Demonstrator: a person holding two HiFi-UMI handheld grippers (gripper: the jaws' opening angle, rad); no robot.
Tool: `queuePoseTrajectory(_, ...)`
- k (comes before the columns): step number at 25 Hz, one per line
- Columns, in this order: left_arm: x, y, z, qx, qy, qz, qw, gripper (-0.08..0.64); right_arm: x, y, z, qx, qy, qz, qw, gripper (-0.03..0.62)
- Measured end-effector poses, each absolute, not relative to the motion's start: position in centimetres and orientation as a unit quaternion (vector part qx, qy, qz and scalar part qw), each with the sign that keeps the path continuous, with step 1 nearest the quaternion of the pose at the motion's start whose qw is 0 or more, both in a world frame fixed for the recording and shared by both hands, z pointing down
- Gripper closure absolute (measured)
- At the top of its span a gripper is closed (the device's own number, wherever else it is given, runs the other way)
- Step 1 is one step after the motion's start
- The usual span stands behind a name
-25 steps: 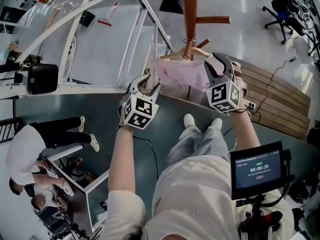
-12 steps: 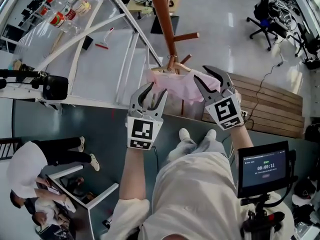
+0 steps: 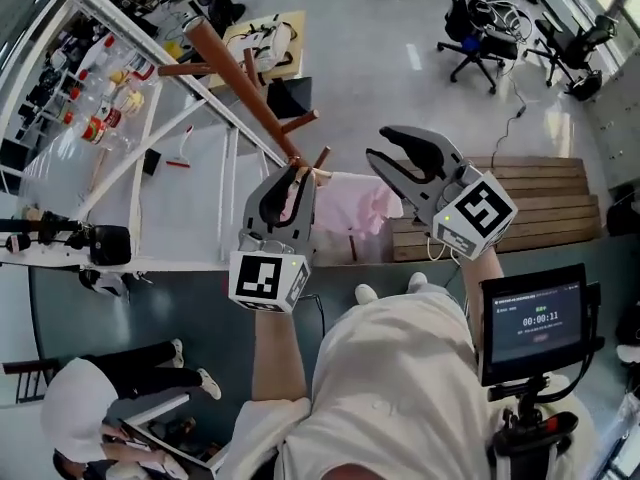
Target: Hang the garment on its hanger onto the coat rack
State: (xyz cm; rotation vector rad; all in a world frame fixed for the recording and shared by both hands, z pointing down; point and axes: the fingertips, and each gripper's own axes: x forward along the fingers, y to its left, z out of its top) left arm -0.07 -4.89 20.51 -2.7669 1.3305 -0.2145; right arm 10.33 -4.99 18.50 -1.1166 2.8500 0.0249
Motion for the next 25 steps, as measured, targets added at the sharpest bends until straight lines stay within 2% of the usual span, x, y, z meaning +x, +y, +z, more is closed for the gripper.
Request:
queuePoseTrajectory(5, 4.0, -4.6, 17.5, -0.91, 0.409, -0.013, 0.064, 0.552, 14.6, -3.9, 15.4, -0.383, 0.92, 0.007, 0.085, 0.451)
queuePoseTrajectory(8, 6.4, -3.9, 15.9, -0.917, 0.391, 0.01, 0.08, 0.554, 16.8, -3.0, 14.4, -0.396, 0.914, 0.019, 0.089, 0.451)
queuePoseTrajectory(16, 11.0, -2.8, 14.3, -0.933, 0.357, 0.038, 0.039, 0.554, 21.0, -1.1, 12.8, -0.431, 0.895, 0.06, 0.098, 0.454)
queuePoseTrajectory(20, 11.7, -2.9, 14.8, -0.936, 0.35, 0.046, -0.007, 0.554, 21.9, -0.5, 12.8, -0.431, 0.894, 0.054, 0.107, 0.456)
queuePoseTrajectory(25, 11.8, -2.9, 15.5, -0.935, 0.352, 0.033, -0.008, 0.554, 21.7, -0.8, 13.4, -0.426, 0.897, 0.041, 0.108, 0.456)
